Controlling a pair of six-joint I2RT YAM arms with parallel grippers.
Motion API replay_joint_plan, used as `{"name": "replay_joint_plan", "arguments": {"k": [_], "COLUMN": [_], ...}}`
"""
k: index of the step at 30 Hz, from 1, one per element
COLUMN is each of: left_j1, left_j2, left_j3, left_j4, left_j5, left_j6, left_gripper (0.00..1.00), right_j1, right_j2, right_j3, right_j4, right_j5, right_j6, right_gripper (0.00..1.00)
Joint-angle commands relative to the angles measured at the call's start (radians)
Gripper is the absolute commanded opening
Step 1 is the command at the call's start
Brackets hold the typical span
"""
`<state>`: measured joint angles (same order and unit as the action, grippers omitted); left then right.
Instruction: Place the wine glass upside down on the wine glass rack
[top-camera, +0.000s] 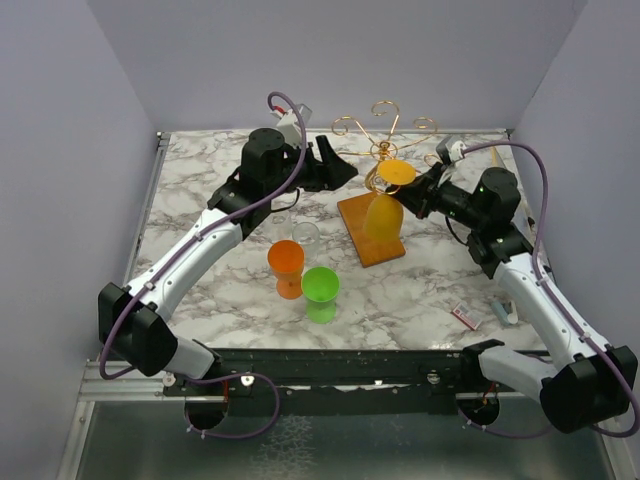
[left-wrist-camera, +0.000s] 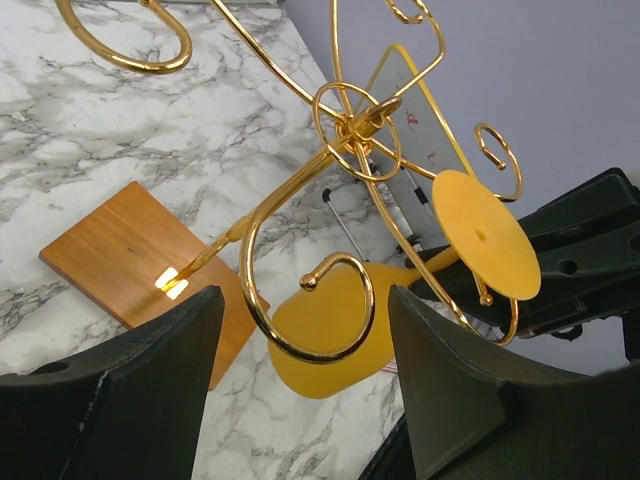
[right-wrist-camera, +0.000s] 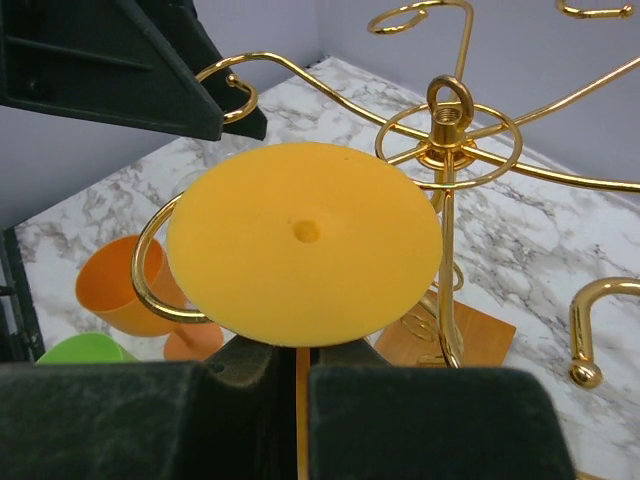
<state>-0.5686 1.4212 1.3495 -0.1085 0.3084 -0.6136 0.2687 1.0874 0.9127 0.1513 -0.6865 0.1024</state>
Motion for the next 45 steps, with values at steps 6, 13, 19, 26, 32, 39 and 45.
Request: {"name": "replay_joint_plan", "arguments": {"k": [6, 13, 19, 26, 32, 39, 45], "left_j1": [0.005, 0.005, 0.007, 0.005, 0.005, 0.004, 0.003], "left_j2": [0.012, 0.021, 0.03, 0.041, 0.048, 0.06, 0.061], "left_j3": [0.021, 0.021, 0.032, 0.037, 0.04, 0.039, 0.03], "left_j4": [0.063, 0.085, 0.089, 0.089, 0.101, 0.142, 0.164], "left_j5": [0.056, 0.049, 0.039, 0.063, 0.087, 0.126, 0.13], "left_j6": [-0.058, -0.081, -0.094, -0.103, -0.106, -0.125, -0.133], "left_gripper": [0.66, 0.63, 0.57, 0.5, 0.46, 0.45, 0.45], "right_j1": [0.086, 0.101, 0.102, 0.104, 0.103, 0.106, 0.134], "right_j2": [-0.053, -0.086, -0.088, -0.096, -0.07, -0.026, -0.027], "right_j3": [-0.062, -0.102, -0.101, -0.086, -0.051, -0.023, -0.023], "right_j4": [0.069, 0.096, 0.078, 0.054, 0.034, 0.009, -0.001], "right_j5": [0.247, 0.299, 0.237, 0.159, 0.18, 0.236, 0.236], "right_j6": [-0.093, -0.123, -0.132, -0.091, -0.043, -0.029, -0.062], "right_gripper": [0.01, 0.01, 0.01, 0.01, 0.01, 0.01, 0.02]}}
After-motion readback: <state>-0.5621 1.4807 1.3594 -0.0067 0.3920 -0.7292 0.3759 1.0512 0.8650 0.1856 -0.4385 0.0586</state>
